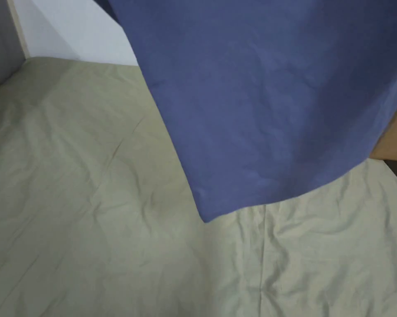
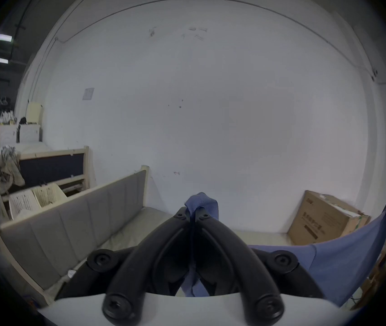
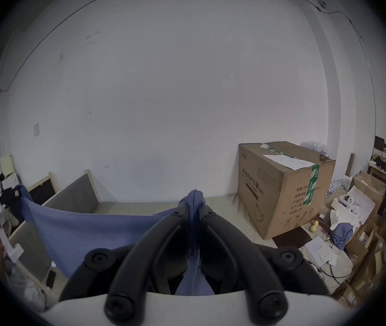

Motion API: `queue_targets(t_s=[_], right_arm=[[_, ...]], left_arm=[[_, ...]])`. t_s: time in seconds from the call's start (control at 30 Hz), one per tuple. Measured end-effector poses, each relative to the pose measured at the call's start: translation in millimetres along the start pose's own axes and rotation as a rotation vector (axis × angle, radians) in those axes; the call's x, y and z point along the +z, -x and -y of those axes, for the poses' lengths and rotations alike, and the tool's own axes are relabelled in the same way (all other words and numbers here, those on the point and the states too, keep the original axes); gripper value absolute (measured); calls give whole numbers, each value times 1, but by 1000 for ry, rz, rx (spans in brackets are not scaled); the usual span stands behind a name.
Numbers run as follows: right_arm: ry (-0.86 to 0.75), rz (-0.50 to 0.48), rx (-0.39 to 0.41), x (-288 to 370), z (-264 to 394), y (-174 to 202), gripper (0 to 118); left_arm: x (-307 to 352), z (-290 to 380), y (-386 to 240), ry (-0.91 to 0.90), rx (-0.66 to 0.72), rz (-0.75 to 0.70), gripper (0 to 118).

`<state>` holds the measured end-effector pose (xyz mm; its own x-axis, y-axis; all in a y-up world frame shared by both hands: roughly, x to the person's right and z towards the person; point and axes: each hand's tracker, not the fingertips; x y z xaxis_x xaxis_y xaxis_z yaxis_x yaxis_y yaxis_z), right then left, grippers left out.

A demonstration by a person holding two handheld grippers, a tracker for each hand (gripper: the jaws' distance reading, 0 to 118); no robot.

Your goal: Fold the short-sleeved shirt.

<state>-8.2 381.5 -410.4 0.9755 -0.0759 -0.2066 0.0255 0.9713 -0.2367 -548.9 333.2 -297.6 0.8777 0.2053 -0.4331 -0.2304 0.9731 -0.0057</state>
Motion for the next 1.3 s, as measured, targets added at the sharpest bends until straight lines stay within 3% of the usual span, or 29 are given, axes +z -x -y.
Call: queue_targets(t_s=[0.2,0.3,0.4,0.47,0.63,0.73,0.8,0.97,1.13,1.3], right_arm=[[-26,64,-38,-61,-15,18,7],[-51,105,-21,-90,-13,20,7],[-75,150,59,-118,-7,23,7],[-75,166,61,-136,1,25,7],[-51,165,15,-172,39,12,7],[1,137,-18,-189,86,0,7],[66,116,-32,-198,120,-10,7],[245,12,-106,-178,225,-44,7],[384,-13,-109,-115,336,-78,7],[569,-22,-144,-40,432,-75,7]], left_arm=[[-52,-13,-29,-16,-54,-46,2],[-80,-10,-45,-19,-118,-88,2],[-107,-2,-58,-18,-112,-114,2],[-127,8,-63,-13,-90,-125,2],[-162,60,-67,25,-119,-151,2],[-175,113,-67,67,-204,-199,2],[-178,149,-60,130,-189,-178,2],[-139,234,-19,281,11,-48,2],[-67,310,42,412,58,-65,2],[4,385,89,583,87,-104,2]])
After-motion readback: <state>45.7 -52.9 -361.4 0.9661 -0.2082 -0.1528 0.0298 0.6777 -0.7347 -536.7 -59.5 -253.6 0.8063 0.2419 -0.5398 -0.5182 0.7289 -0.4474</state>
